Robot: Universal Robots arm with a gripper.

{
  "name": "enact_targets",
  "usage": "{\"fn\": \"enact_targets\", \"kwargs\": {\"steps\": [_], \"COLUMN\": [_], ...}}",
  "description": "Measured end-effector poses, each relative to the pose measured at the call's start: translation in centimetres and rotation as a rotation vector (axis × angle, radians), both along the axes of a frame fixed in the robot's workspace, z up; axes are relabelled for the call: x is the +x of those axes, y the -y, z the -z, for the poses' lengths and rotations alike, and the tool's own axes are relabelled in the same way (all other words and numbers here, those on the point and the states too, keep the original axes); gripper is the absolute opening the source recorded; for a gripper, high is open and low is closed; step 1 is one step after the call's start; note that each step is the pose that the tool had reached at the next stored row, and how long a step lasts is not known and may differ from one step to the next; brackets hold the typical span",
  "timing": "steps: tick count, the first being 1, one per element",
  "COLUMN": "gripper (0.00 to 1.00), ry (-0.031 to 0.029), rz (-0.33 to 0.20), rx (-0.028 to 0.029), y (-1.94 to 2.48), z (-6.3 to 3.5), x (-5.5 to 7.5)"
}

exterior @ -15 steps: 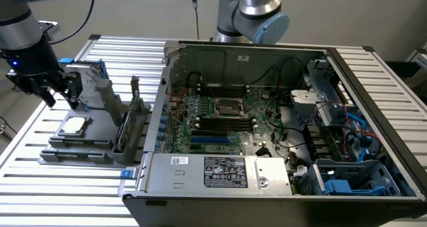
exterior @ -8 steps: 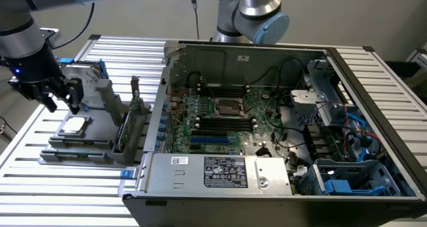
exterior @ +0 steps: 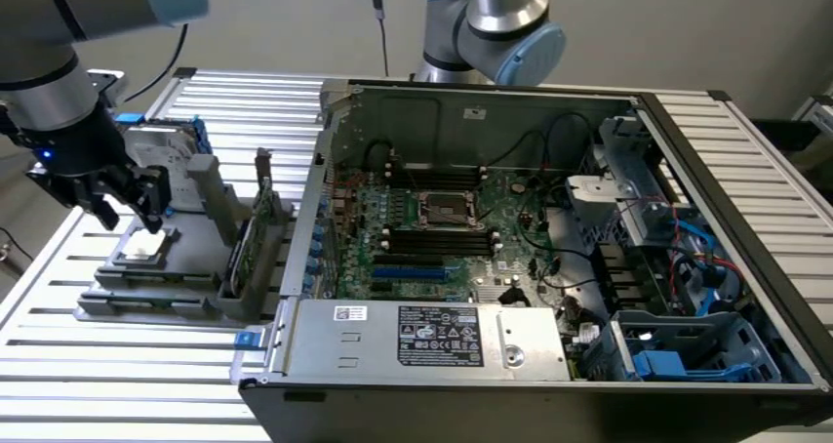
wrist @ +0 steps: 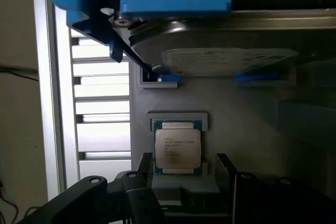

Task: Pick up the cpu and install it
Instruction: 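Pick up the cpu and move it towards the insertion slot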

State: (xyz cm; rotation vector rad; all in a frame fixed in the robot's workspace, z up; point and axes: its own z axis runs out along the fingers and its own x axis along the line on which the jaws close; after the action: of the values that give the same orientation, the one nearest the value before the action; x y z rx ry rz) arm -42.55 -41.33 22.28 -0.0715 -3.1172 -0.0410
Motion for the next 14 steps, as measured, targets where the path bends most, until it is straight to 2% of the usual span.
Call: {"fn": "enact_targets", "kwargs": {"steps": [7, 14], "gripper": [0.60, 0.60], "ry": [-0.0001, 0.0001], "rz": [0.000, 0.000], "rx": [-0.0001, 0.0000], "y": [0.01, 0.00], "z": [1.18, 1.53], "x": [-0.1, -0.1]}}
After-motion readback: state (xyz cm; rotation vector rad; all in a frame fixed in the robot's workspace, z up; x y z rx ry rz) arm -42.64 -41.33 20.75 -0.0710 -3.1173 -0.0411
